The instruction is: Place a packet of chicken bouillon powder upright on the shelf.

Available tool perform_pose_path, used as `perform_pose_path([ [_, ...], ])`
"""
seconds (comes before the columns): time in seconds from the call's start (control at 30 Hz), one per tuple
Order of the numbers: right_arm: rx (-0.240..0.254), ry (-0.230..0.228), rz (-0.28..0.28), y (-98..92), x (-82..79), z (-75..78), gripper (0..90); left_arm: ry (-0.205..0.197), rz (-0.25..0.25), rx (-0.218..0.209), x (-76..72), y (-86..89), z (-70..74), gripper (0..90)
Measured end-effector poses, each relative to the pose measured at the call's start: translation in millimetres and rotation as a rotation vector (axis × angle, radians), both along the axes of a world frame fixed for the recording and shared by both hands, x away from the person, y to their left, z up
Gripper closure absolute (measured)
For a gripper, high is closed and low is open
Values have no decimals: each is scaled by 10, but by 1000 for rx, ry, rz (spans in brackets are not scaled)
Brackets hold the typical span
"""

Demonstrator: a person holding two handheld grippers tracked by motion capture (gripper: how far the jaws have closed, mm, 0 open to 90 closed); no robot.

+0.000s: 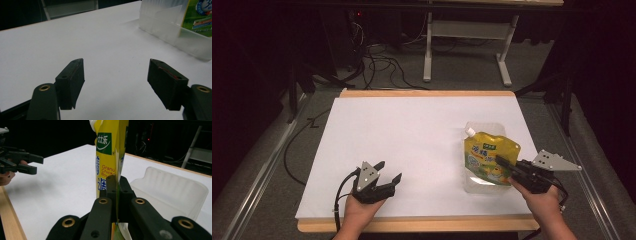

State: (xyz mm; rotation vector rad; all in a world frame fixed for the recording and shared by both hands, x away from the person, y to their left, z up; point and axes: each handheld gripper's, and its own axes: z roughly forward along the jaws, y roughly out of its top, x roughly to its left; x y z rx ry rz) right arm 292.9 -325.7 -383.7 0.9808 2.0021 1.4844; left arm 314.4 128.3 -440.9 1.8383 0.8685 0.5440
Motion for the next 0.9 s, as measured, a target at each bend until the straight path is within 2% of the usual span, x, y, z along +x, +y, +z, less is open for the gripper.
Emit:
perform_pose_path([
  [0.67, 54, 26, -51, -153, -53, -272, 873, 5, -15, 7, -3, -17, -6, 303],
  [0.77, 57, 27, -50, -155, -52, -279, 849, 5, -17, 6, -2, -25, -9, 303],
  [0.9, 42, 31, -55, -143, -52, -265, 744, 10, -21, 10, 2, -31, -15, 303],
])
